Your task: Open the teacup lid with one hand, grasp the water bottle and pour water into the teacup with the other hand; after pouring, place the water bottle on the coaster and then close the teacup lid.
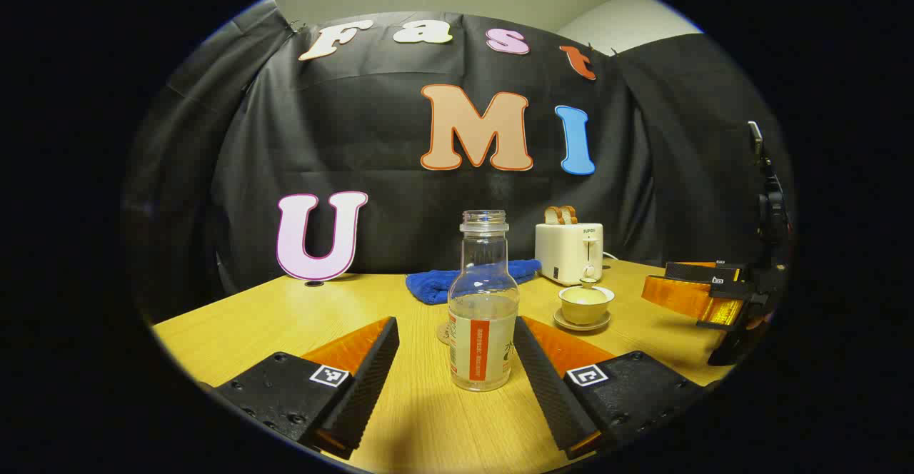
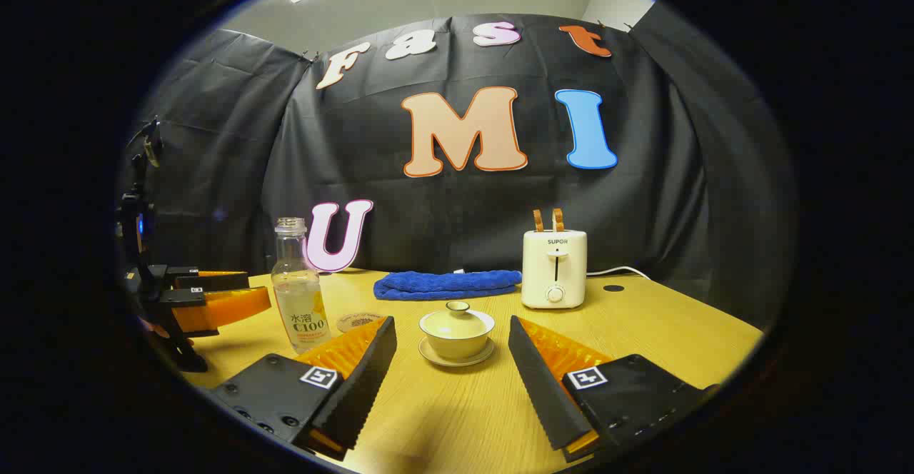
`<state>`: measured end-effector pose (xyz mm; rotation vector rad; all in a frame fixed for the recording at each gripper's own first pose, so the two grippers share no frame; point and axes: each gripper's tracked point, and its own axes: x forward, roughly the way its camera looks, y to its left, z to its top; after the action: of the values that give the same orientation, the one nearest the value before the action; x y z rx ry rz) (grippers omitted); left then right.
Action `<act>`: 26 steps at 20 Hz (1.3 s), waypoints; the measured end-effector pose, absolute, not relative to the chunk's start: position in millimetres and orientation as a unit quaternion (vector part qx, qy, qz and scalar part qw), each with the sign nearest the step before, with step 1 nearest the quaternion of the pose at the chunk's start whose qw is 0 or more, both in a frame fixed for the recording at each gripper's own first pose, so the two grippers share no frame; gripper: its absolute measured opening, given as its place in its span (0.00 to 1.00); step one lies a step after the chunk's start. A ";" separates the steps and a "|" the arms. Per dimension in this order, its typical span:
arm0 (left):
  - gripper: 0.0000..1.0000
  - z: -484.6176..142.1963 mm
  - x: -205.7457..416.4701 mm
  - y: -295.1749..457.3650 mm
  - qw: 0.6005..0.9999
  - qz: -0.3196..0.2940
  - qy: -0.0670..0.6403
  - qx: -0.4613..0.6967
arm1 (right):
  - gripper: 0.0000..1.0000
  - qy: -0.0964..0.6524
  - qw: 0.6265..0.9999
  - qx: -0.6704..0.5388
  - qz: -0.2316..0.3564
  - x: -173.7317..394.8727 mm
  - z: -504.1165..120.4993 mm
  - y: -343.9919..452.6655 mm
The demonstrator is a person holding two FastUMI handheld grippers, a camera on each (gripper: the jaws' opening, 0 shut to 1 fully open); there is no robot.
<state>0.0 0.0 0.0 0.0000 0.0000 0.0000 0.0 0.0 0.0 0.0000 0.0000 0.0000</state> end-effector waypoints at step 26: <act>0.95 -0.7 1.2 1.0 1.000 0.006 -0.001 0.000 | 0.99 -0.001 1.000 -0.001 0.006 0.7 -3.1 0.4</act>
<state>1.2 1.0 -0.7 0.0004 -0.0019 0.0124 0.7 0.4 -3.1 -0.0016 -0.0013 0.0117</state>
